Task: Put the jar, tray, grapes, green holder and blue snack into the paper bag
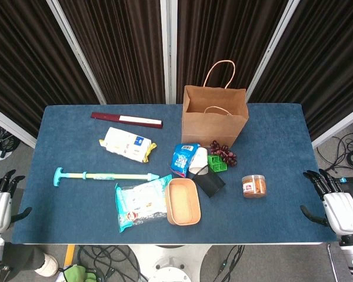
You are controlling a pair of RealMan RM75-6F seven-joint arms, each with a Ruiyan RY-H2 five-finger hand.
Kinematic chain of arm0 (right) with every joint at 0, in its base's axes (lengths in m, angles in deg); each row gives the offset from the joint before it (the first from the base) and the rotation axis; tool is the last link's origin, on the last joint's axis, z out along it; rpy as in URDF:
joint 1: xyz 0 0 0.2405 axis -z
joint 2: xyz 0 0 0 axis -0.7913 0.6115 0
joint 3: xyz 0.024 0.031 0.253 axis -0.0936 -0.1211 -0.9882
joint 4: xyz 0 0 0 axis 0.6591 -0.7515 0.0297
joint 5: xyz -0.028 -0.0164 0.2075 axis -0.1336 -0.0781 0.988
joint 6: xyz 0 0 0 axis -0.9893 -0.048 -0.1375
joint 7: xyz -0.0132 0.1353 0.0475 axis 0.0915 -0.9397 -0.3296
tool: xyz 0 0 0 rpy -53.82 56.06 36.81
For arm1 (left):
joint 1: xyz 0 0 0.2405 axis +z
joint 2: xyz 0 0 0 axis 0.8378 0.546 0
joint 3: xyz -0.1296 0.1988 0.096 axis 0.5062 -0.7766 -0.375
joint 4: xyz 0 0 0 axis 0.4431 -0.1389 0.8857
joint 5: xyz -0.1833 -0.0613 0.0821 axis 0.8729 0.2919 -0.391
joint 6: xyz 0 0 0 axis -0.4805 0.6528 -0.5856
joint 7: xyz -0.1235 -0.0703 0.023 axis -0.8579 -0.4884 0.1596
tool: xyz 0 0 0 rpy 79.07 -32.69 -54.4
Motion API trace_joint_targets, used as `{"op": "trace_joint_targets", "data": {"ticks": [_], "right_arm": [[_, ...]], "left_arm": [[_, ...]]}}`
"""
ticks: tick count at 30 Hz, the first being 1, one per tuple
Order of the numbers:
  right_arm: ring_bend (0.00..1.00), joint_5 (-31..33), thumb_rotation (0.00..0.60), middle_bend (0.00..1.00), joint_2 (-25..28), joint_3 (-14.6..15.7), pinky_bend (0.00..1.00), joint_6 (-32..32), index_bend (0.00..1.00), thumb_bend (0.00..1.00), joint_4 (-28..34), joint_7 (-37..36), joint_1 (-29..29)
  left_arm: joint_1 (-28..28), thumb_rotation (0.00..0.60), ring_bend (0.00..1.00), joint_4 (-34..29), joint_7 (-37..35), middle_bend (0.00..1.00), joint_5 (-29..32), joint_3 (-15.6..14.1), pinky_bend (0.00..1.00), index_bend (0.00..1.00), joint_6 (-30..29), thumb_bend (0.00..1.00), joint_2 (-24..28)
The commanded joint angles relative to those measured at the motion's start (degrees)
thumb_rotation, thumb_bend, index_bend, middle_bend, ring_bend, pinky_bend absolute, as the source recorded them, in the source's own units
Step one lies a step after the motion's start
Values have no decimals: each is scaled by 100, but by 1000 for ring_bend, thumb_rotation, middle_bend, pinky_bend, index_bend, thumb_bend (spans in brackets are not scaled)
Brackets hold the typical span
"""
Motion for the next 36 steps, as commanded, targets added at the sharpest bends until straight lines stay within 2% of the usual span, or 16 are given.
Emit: {"op": "trace_joint_targets", "data": {"ticks": [1, 14, 17, 22, 28, 33, 36], "right_arm": [[0, -36, 600, 129, -14, 3, 130, 1, 114, 176, -10, -48, 7], [10, -153, 600, 144, -9, 28, 150, -175, 114, 158, 12, -13, -98], [23, 27, 600, 151, -21, -10, 179, -495, 114, 92, 137, 269, -219], [26, 485, 600, 128, -177, -189, 189, -1473, 103, 3, 352, 790, -733], [0, 999, 600, 62, -672, -339, 90, -2696, 37, 0, 39, 1037, -1414], [0, 1269, 600, 58, -1128, -413, 88, -3125, 32, 5, -452, 1269, -1720], [0, 1388, 600, 58, -1315, -434, 88, -3342, 32, 42, -644, 1277, -1860]], "left_arm": [[14, 600, 235, 38, -13, 236, -39, 22, 225, 289, -19, 95, -18], [135, 600, 235, -6, -71, 236, -105, 65, 225, 289, -59, 95, -23], [138, 600, 235, -4, -96, 236, -119, 72, 225, 288, -26, 95, -23], [138, 600, 235, 50, -187, 236, -136, 79, 225, 288, 51, 96, -33], [131, 600, 235, 113, -285, 236, -117, 93, 225, 288, 160, 96, -61], [143, 600, 235, 172, -394, 236, -63, 104, 225, 288, 250, 96, -57], [142, 600, 235, 205, -456, 236, -52, 121, 225, 289, 282, 95, -63]]}}
